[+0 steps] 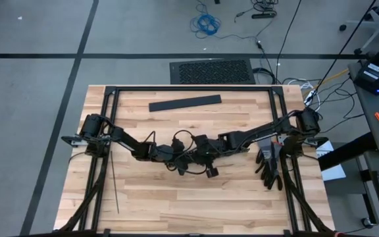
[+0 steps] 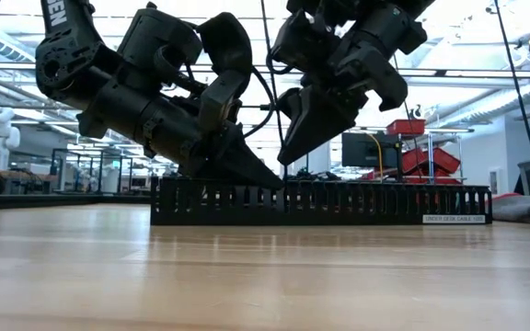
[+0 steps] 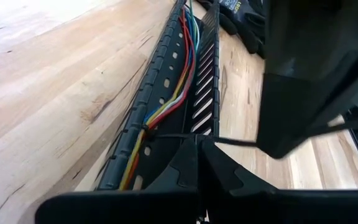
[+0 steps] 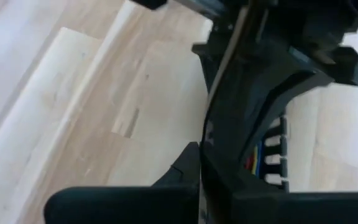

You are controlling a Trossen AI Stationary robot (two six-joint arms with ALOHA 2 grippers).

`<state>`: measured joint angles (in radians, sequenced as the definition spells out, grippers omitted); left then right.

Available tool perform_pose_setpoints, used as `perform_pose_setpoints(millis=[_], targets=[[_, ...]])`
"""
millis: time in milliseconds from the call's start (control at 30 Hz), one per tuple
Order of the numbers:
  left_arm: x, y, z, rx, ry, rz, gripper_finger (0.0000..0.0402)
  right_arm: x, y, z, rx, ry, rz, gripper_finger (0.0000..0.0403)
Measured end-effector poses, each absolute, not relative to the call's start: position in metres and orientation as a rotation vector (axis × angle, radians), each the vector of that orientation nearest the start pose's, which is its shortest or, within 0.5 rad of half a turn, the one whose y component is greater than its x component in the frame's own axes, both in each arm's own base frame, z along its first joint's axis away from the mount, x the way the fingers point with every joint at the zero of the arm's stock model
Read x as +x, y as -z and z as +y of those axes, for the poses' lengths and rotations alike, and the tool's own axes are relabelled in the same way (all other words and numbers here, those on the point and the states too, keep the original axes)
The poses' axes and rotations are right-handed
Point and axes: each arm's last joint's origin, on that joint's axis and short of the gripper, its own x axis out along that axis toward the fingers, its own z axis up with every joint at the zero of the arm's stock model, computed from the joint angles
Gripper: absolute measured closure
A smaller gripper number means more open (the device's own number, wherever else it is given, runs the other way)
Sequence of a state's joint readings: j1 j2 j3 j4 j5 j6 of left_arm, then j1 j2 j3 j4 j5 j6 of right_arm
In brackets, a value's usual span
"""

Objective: Ziptie cables
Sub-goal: Put the zip tied cable wires into the black cable duct

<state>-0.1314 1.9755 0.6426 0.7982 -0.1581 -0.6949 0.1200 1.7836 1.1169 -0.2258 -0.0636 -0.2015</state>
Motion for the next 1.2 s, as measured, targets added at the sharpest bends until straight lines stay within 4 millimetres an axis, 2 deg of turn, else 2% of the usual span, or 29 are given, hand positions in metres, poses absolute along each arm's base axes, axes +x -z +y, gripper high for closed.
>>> perform_pose_setpoints(millis=[267, 567, 700, 1000, 1200], targets=[[0.321, -0.073, -0.038, -0.602, -0.216, 0.494, 0.0398, 0.372, -0.162, 0.049, -0.171, -0.329, 0.877, 0.0403], [0.321, -0.073, -0.037, -0.597, -0.215, 0.489, 0.0398, 0.369, -0.162, 0.053, -0.145, -0.320, 0.905, 0.0396], [0.321, -0.074, -0.038, -0.597, -0.210, 0.480, 0.0398, 0.367, -0.162, 0.051, -0.124, -0.299, 0.936, 0.0375], [0.321, -0.074, -0.041, -0.595, -0.201, 0.476, 0.0397, 0.363, -0.179, 0.049, -0.126, -0.268, 0.889, 0.0308], [0.321, -0.074, -0.042, -0.595, -0.200, 0.477, 0.0396, 0.362, -0.178, 0.049, -0.126, -0.267, 0.903, 0.0281]])
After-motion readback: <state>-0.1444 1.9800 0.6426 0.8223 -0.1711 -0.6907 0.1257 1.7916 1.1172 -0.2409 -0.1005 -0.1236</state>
